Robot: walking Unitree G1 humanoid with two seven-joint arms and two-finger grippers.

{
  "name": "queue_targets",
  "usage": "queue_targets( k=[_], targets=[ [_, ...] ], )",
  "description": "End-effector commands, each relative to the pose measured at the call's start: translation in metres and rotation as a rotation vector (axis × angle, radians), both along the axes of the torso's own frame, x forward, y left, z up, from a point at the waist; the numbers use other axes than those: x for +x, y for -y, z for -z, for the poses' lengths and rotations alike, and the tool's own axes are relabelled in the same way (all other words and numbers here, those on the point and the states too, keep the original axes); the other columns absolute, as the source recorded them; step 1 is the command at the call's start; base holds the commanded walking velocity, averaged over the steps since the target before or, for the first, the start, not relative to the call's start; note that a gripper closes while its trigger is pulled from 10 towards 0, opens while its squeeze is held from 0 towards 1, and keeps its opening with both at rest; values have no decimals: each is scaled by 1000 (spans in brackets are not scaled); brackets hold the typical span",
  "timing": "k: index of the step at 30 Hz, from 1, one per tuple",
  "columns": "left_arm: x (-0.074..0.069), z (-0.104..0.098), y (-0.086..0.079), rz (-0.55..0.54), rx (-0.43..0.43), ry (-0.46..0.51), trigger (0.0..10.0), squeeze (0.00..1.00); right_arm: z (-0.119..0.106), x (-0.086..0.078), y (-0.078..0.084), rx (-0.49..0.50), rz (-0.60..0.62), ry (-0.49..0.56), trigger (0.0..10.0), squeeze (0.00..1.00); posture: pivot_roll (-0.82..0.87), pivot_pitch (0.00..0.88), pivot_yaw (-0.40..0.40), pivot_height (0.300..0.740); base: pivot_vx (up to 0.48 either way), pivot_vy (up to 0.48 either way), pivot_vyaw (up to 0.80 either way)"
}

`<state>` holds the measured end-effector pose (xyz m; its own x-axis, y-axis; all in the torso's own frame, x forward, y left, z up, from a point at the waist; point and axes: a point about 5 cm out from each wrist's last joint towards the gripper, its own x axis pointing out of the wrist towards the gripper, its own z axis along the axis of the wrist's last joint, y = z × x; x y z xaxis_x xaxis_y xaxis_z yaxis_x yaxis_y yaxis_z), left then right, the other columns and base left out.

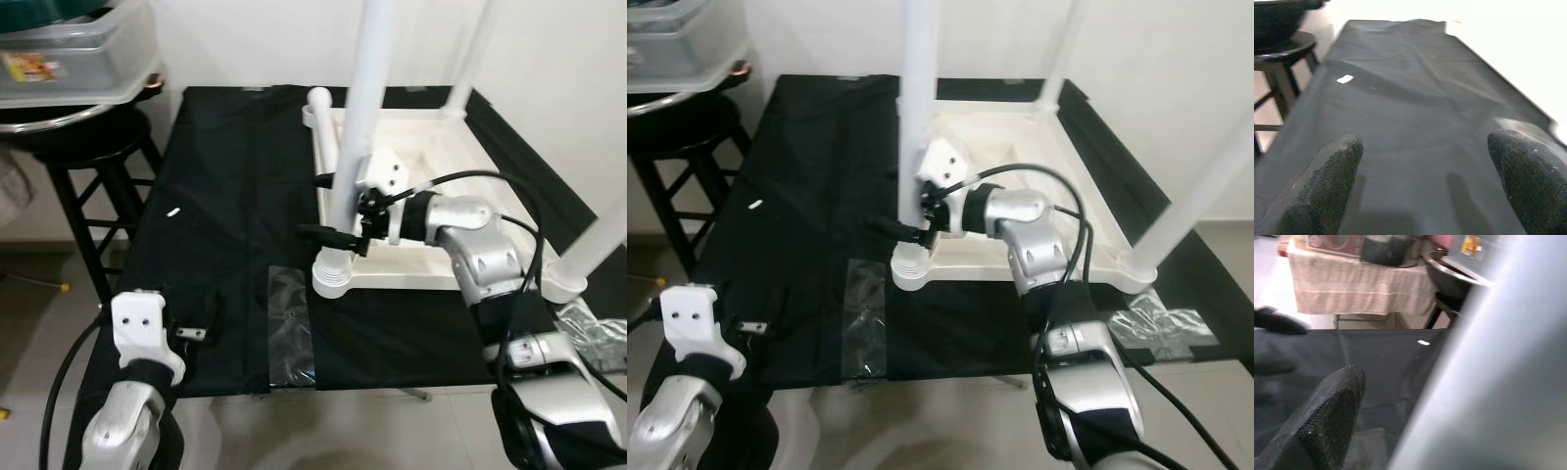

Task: Building children table

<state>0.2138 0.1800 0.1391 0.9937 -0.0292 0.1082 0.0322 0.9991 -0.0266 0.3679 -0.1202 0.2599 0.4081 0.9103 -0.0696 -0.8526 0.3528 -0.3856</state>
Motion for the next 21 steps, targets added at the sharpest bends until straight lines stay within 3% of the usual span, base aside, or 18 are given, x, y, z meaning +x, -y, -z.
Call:
queue_targets(
  k=[1, 3, 7, 8, 9, 15, 21],
  targets=[
    [-4, -3, 5, 24, 1, 19, 10000, 0, -2, 3, 1, 26, -10, -4, 10000, 0, 82, 121, -48, 740, 0, 0, 0],
    [-13, -5, 7, 27, 23, 20, 10000, 0, -10, 9, 1, 45, -46, -23, 10000, 0, 104, 166, -43, 740, 0, 0, 0],
    [-19, -8, 6, 19, 41, 20, 10000, 0, -14, 11, 1, 48, -74, -34, 10000, 0, 120, 186, -43, 740, 0, 0, 0],
    [-20, -9, 6, 17, 48, 19, 10000, 0, -14, 11, 0, 51, -98, -48, 1412, 0, 126, 197, -43, 740, 0, 0, 0],
    [-21, -9, 6, 17, 52, 17, 10000, 0, -15, 11, 0, 52, -119, -56, 0, 0, 128, 198, -42, 740, 0, 0, 0],
    [-25, -11, 5, 14, 58, 9, 10000, 0, -18, 10, 3, 32, -212, -92, 0, 0, 133, 217, -41, 740, 0, 0, 0],
    [-27, -12, 5, 13, 59, 7, 10000, 0, -15, 11, 4, 26, -218, -103, 0, 0, 123, 223, -41, 740, 0, 0, 0]
  ],
)
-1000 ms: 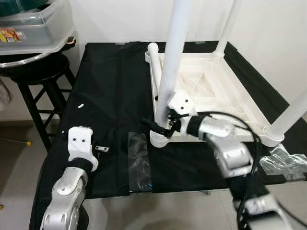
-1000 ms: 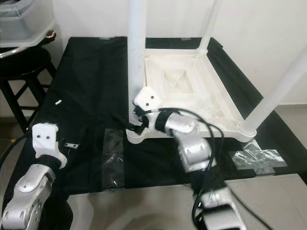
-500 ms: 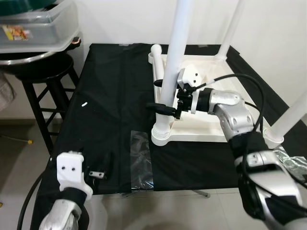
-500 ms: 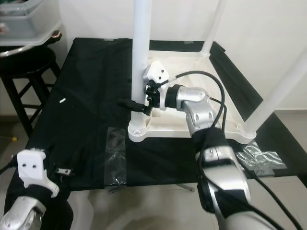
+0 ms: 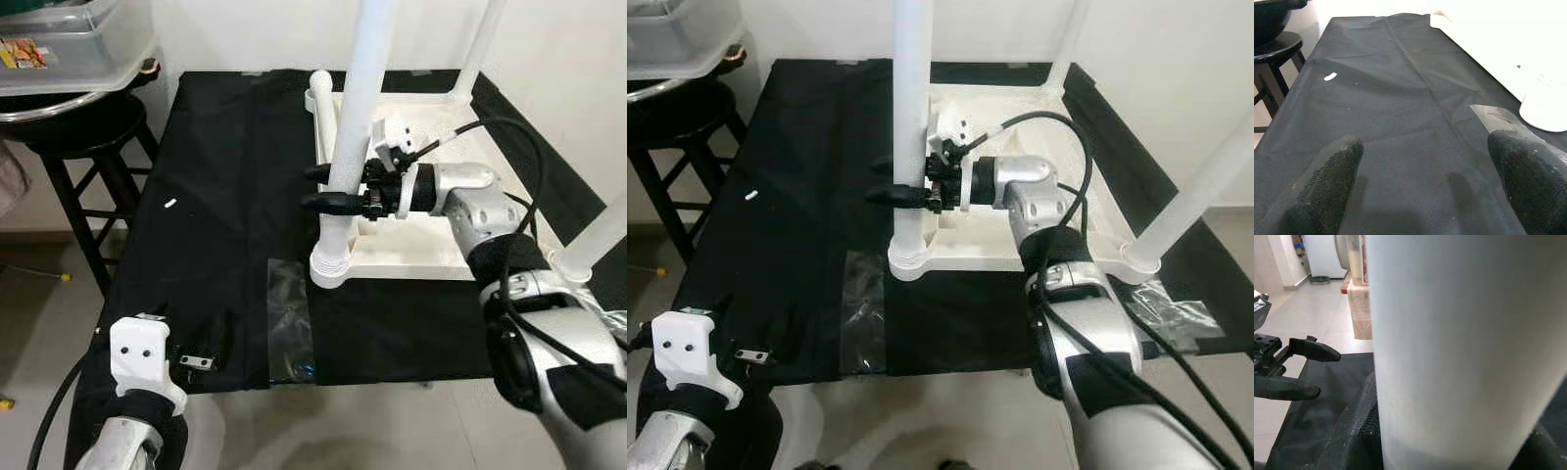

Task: Building children table

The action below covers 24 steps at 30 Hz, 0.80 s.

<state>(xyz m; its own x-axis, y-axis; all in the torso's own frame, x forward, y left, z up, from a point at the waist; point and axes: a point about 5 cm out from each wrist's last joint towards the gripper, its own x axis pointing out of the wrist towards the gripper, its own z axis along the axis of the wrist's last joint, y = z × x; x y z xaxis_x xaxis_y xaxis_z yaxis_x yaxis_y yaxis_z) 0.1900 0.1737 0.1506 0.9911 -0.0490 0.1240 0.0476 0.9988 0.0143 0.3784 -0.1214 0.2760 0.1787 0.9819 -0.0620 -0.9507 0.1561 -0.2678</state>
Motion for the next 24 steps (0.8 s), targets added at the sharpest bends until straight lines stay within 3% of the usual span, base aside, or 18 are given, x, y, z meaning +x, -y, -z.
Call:
queue_targets(
  k=[1, 4, 5, 7, 8, 9, 10, 11, 12, 13, 15, 19, 22, 23, 24],
  targets=[
    [-3, -1, 0, -2, 19, -12, 10000, 0, 9, 0, 4, -18, 9, 9, 0, 0, 119, 224, -43, 740, 0, 0, 0],
    [-3, -2, 1, -2, 19, -10, 10000, 0, 20, -2, 5, -20, 55, 26, 0, 0, 113, 222, -46, 740, 0, 0, 0],
    [-3, -2, 2, -2, 16, -9, 10000, 0, 36, -4, 5, -9, 216, 53, 0, 0, 102, 218, -55, 740, 0, 0, 0],
    [-3, -2, 2, -2, 15, -10, 10000, 0, 39, -5, 6, -4, 255, 59, 0, 0, 102, 218, -55, 740, 0, 0, 0],
    [-3, -2, 2, -2, 14, -9, 10000, 0, 54, -10, 0, 25, 444, 38, 0, 0, 86, 216, -57, 740, 0, 0, 0],
    [-3, -2, 2, -2, 14, -9, 10000, 0, 54, -10, 0, 25, 444, 38, 0, 0, 86, 216, -57, 740, 0, 0, 0],
    [-2, -2, 1, -5, 9, -10, 10000, 0, 78, -30, -10, 45, 686, -24, 0, 0, 62, 218, -46, 740, 0, 0, 0],
    [-2, -2, 0, -7, 6, -9, 10000, 0, 91, -49, -6, 62, 906, -69, 0, 0, 53, 221, -44, 740, 0, 0, 0],
    [0, -3, 0, -1, 1, -10, 10000, 0, 100, -73, -8, 72, 1021, -97, 0, 0, 48, 220, -37, 740, 0, 0, 0],
    [0, -3, 0, -1, 1, -10, 10000, 0, 100, -73, -8, 72, 1021, -97, 0, 0, 48, 220, -37, 740, 0, 0, 0],
    [4, -2, 1, 14, -1, -11, 10000, 0, 104, -90, -21, 88, 1008, -109, 0, 0, 31, 205, -25, 740, 0, 0, 0],
    [13, 0, 1, 35, 3, -13, 10000, 0, 102, -85, -40, 113, 944, -88, 0, 0, 32, 169, -14, 740, 0, 0, 0],
    [18, 1, 0, 37, 5, -14, 10000, 0, 99, -79, -44, 127, 943, -75, 0, 0, 37, 157, -16, 740, 0, 0, 0],
    [19, 1, -1, 33, 7, -15, 10000, 0, 97, -76, -45, 127, 948, -62, 8392, 0, 39, 146, -16, 740, 0, 0, 0],
    [21, 2, -3, 27, 7, -16, 10000, 0, 95, -73, -44, 129, 951, -47, 10000, 0, 37, 131, -16, 740, 0, 0, 0]
  ],
)
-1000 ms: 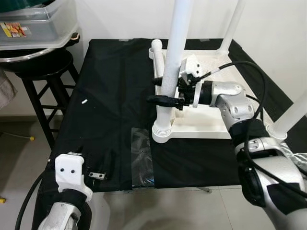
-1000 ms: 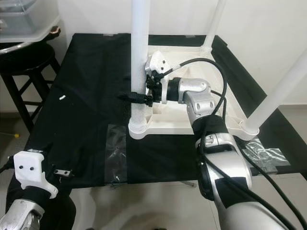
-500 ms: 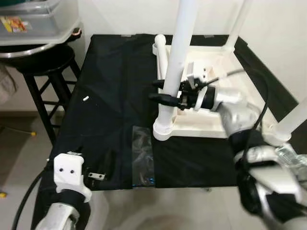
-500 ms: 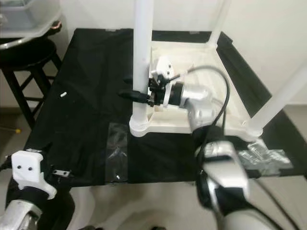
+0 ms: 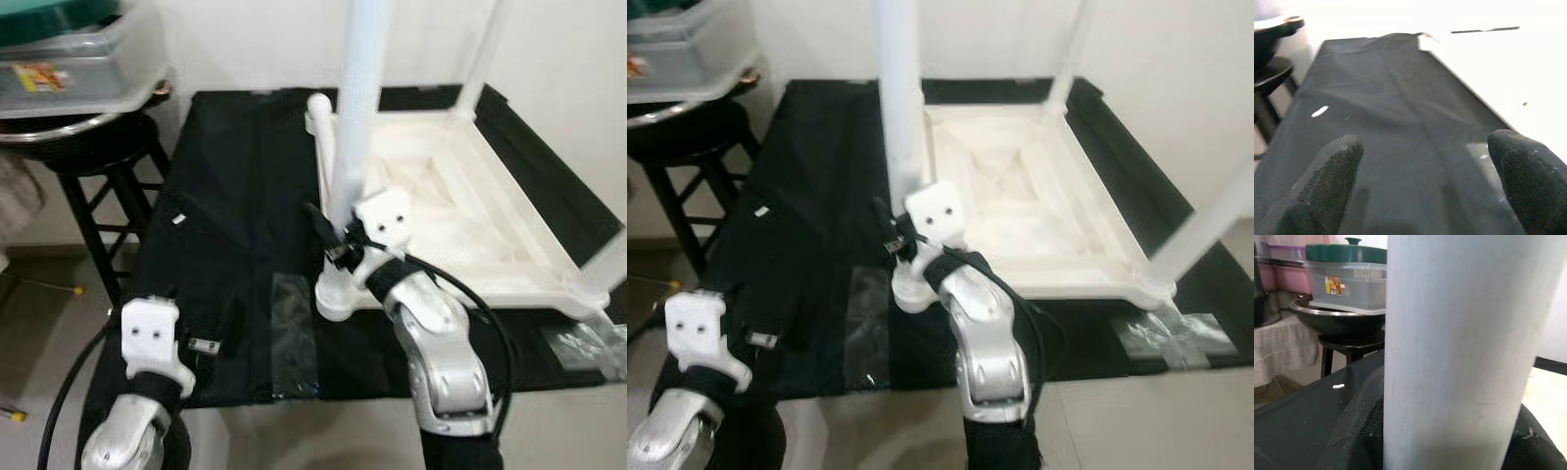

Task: Building children table

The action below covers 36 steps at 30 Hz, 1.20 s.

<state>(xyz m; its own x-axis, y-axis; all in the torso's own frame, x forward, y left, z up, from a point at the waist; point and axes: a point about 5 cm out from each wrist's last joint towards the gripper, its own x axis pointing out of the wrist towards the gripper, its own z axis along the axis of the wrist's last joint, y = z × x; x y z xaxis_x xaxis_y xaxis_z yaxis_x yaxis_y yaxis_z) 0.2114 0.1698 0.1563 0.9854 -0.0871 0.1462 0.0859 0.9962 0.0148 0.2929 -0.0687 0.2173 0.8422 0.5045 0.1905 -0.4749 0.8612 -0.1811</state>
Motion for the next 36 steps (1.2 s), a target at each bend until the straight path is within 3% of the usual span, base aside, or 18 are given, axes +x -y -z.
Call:
queue_targets(
  k=[1, 4, 5, 7, 11, 12, 13, 17, 18, 21, 25, 29, 30, 36],
  targets=[
    [0, 8, -7, -12, 8, -38, 10000, 0, 37, 12, 9, -64, 95, -174, 10000, 0, 37, 131, -16, 740, 0, 0, 0],
    [4, 8, -11, -19, 6, -39, 10000, 0, 29, 8, 11, -68, 129, -171, 10000, 0, 38, 109, -16, 740, 0, 0, 0],
    [7, 7, -15, -30, -8, -39, 10000, 0, 25, 6, 14, -69, 141, -176, 10000, 969, 41, 99, -14, 740, 0, 0, 0],
    [12, 1, -23, -32, -13, -22, 10000, 0, 18, 6, 19, -64, 132, -172, 10000, 1000, 45, 81, -11, 740, 0, 0, 0],
    [17, -13, -32, 35, -24, -5, 10000, 0, 6, 17, 31, -59, 88, -120, 10000, 1000, 54, 59, -7, 740, 0, 0, 0],
    [17, -13, -32, 35, -24, -5, 10000, 0, 6, 17, 31, -59, 88, -120, 10000, 1000, 54, 59, -7, 740, 0, 0, 0],
    [15, -29, -30, 126, -2, 25, 10000, 0, 1, 22, 39, -56, 78, -96, 10000, 1000, 62, 49, 1, 740, 0, 0, 0],
    [11, -46, -25, 168, -23, 58, 10000, 0, -1, 25, 46, -60, 81, -85, 10000, 976, 66, 47, 6, 740, 0, 0, 0],
    [9, -50, -20, 186, -19, 65, 10000, 0, -1, 24, 46, -58, 71, -90, 10000, 0, 65, 49, 15, 740, 0, 0, 0],
    [6, -57, -2, 240, -7, 79, 10000, 0, 5, 17, 44, -75, 13, -115, 10000, 0, 61, 50, 22, 740, 0, 0, 0],
    [13, -67, 18, 280, -43, 89, 10000, 0, 7, 12, 41, -86, -28, -136, 10000, 0, 25, 55, 28, 740, 0, 0, 0],
    [15, -69, 25, 286, -58, 82, 10000, 0, 8, 9, 42, -98, -43, -138, 10000, 0, -5, 49, 28, 740, 0, 0, 0],
    [15, -71, 29, 283, -102, 73, 10000, 0, 7, 3, 45, -94, -53, -139, 10000, 0, -24, 53, 17, 740, 0, 0, 0],
    [18, -65, 27, 270, -97, 28, 10000, 0, 9, -4, 47, -96, -64, -145, 10000, 0, -35, 46, 33, 740, 0, 0, 0]
  ],
)
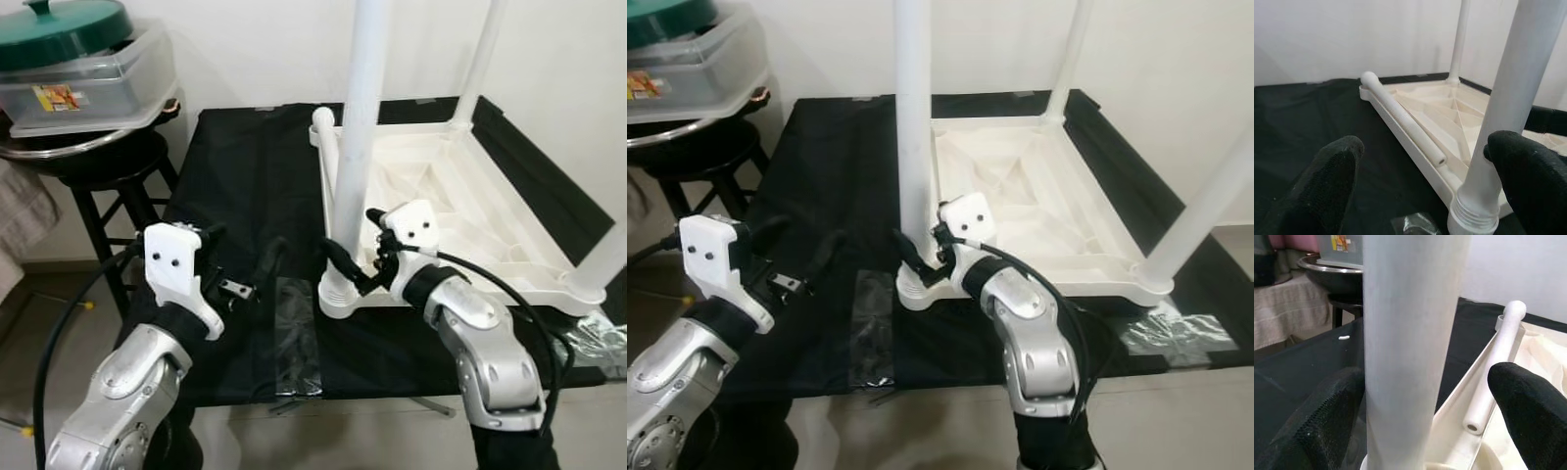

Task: Building children table

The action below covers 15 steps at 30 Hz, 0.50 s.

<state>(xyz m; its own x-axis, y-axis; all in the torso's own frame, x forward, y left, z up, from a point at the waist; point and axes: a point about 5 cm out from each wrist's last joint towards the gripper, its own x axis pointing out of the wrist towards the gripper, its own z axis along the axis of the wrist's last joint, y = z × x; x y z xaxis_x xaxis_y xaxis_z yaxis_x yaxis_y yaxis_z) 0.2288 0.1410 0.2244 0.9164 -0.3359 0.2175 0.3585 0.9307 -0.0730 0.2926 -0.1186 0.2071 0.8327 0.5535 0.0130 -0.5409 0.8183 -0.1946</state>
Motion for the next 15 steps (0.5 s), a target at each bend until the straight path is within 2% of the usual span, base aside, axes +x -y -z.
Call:
queue_targets(
  k=[1, 9, 15],
  targets=[
    [2, 2, -4, -15, 9, -28, 10000, 0, -3, -4, -2, 11, -16, 5, 10000, 0, -38, 46, 27, 740, 0, 0, 0],
    [4, -2, -1, -34, 29, -29, 10000, 0, -11, -5, -7, 19, -54, 16, 10000, 0, -37, 55, 12, 740, 0, 0, 0],
    [-2, -11, -1, -64, 64, 4, 10000, 0, -12, -9, -5, 8, -73, 7, 10000, 0, -42, 91, -6, 740, 0, 0, 0]
  ],
)
